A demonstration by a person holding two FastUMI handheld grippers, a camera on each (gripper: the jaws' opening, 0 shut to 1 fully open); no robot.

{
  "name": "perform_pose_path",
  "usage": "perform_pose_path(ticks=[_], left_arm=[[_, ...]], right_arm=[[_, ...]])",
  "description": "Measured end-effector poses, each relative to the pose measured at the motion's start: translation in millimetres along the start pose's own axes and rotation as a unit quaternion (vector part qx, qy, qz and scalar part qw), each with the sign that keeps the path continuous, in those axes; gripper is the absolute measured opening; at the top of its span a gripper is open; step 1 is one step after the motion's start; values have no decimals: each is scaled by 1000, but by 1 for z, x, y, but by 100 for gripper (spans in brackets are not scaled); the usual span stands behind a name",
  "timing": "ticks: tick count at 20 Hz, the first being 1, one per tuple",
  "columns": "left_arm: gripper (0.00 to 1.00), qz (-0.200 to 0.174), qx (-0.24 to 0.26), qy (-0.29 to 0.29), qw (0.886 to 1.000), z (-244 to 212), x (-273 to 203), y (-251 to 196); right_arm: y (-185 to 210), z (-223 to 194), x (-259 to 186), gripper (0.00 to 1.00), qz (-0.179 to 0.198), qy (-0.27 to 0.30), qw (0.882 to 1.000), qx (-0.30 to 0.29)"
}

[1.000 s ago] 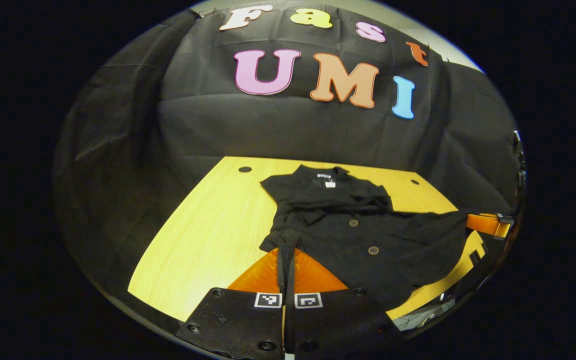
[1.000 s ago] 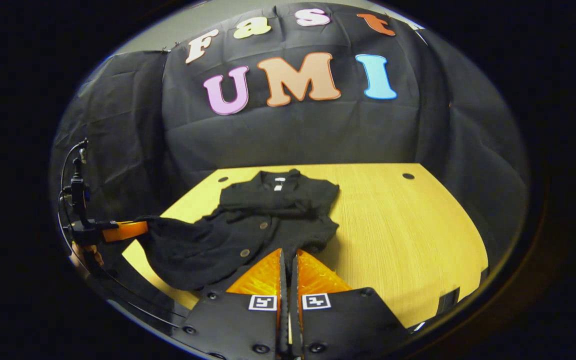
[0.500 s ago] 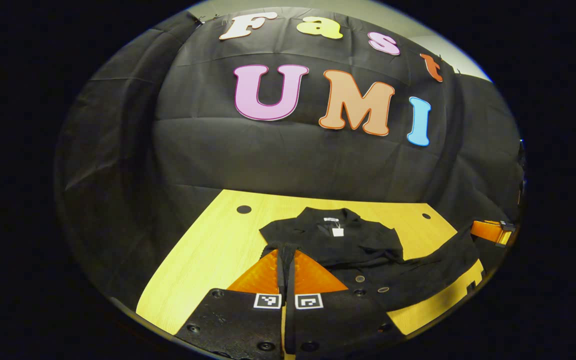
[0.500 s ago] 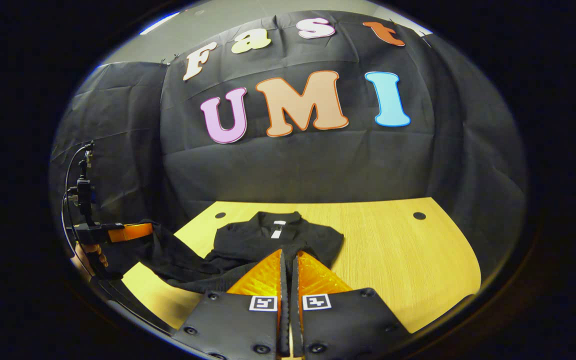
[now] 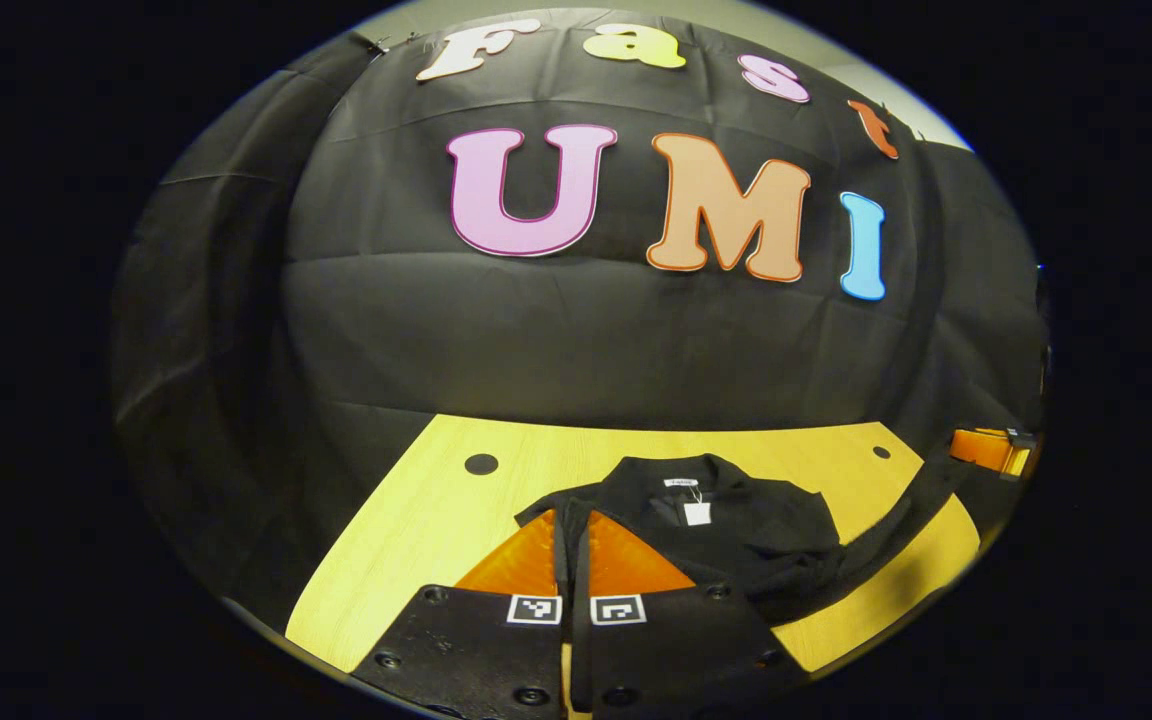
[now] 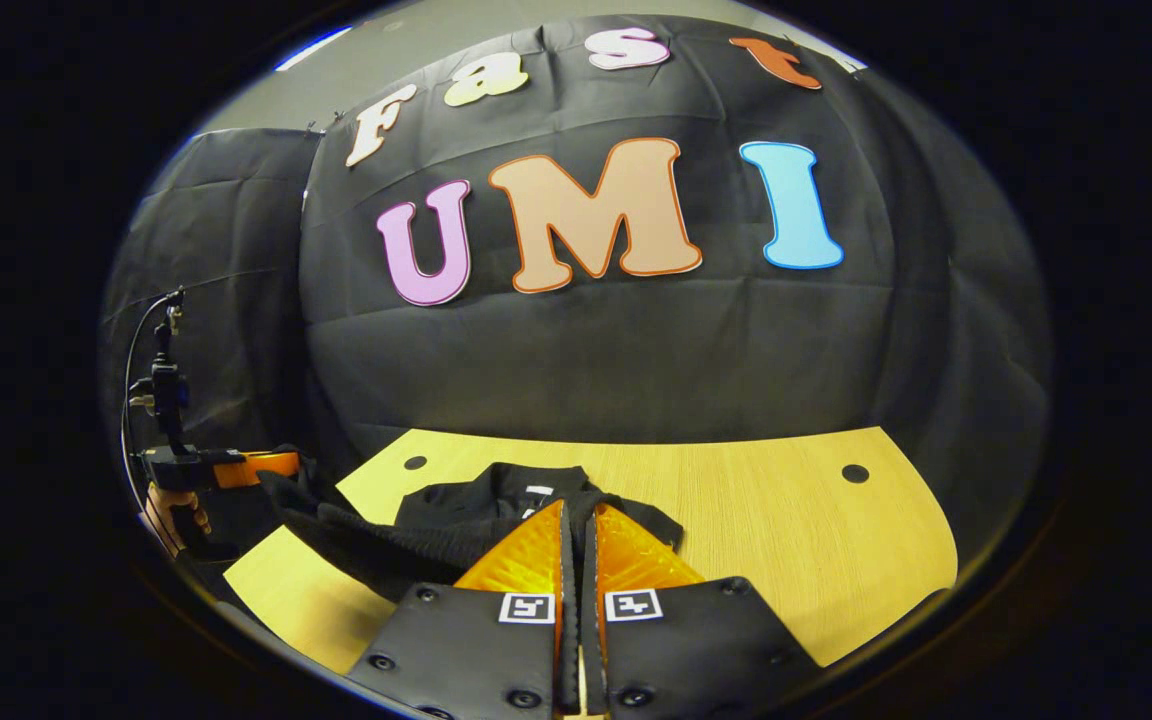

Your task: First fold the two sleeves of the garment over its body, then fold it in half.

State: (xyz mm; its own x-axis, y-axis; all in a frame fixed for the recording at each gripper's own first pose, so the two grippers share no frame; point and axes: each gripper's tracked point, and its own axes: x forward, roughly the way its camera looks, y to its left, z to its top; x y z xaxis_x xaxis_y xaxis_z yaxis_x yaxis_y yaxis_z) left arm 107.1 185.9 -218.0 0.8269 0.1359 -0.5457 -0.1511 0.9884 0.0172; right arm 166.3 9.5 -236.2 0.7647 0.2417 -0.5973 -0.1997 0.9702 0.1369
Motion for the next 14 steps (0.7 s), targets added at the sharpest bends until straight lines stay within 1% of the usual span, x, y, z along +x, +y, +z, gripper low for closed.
perform_pose_path(ticks=[5,9,10,11,12,13,14], left_arm=[[0,13,17,18,1000,0,48,0],[0,36,54,33,997,-8,89,2],[0,49,61,32,996,-9,97,6],[0,72,67,24,995,-7,105,14],[7,86,69,14,994,-1,103,17],[36,99,69,-7,993,6,115,22],[66,93,69,-26,993,17,98,15]], right_arm=[[-27,6,50,4,-8,11,1000,19],[-45,5,93,4,-16,26,999,22],[-53,5,104,4,-34,29,999,19],[-66,7,111,2,-61,26,998,14],[-73,16,115,15,-74,5,997,10],[-74,25,116,43,-76,-17,997,11],[-76,34,117,71,-76,-37,996,8]])
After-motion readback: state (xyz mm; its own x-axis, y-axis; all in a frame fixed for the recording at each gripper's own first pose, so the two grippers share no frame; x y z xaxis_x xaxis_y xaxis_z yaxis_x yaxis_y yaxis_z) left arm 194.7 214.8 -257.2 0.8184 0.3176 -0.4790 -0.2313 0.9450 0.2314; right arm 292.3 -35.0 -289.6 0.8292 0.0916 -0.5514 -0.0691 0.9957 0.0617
